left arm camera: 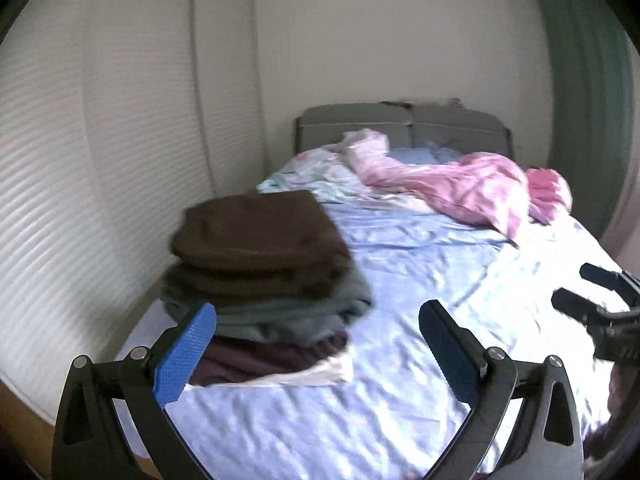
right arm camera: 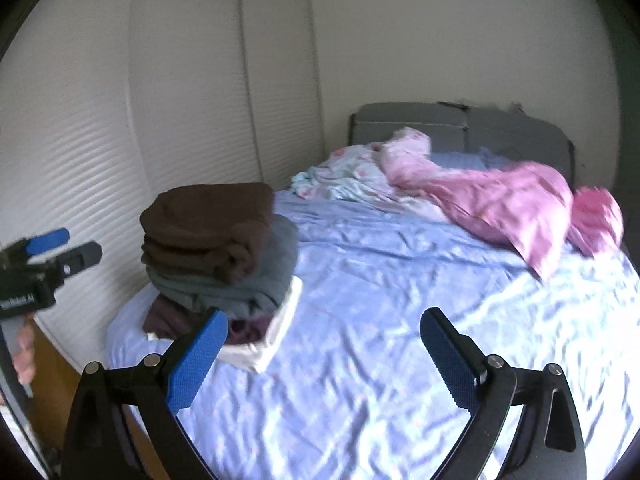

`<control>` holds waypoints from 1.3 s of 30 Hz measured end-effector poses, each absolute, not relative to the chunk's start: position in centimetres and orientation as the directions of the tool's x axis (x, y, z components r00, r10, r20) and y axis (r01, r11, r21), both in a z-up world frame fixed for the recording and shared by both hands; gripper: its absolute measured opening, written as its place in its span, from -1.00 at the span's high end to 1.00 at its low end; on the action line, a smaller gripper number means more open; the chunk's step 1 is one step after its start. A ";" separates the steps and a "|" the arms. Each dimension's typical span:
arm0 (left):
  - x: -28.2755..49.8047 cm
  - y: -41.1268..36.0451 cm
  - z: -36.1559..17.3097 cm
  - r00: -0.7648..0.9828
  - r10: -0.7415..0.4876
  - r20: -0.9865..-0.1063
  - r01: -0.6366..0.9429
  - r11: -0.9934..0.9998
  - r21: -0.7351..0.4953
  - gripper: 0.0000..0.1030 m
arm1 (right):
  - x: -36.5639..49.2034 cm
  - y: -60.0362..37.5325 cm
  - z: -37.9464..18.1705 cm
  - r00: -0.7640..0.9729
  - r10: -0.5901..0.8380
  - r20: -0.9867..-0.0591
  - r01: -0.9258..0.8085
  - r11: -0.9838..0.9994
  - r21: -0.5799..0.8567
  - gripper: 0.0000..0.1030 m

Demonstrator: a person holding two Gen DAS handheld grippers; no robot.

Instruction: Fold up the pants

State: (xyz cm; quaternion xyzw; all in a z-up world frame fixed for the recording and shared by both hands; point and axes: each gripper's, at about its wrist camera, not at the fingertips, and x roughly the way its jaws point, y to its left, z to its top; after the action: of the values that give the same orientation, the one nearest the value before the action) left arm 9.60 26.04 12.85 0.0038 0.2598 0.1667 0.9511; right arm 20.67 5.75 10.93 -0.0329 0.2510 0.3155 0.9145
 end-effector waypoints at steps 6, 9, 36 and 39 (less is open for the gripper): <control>8.4 19.8 9.4 0.830 0.287 -0.479 -0.246 0.958 0.147 -1.00 | 18.5 -1.4 9.8 0.727 0.477 -0.494 -0.488 0.865 0.117 -0.90; 7.9 18.1 8.3 0.828 0.253 -0.500 -0.220 0.968 0.124 -1.00 | 17.3 -4.9 9.0 0.765 0.411 -0.496 -0.406 0.905 0.124 -0.90; 3.5 11.5 7.8 0.856 0.179 -0.486 -0.147 0.984 0.104 -1.00 | 9.2 -12.0 6.3 0.811 0.283 -0.513 -0.295 0.954 0.059 -0.90; 3.3 11.4 8.1 0.859 0.181 -0.478 -0.148 0.983 0.106 -1.00 | 9.1 -12.1 6.1 0.807 0.279 -0.520 -0.291 0.955 0.062 -0.90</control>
State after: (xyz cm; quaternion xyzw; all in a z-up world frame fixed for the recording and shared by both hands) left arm 3.30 11.37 8.05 0.0329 0.2511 0.0854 0.9636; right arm 9.10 -12.13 6.08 -0.0102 0.2720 0.1499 0.9505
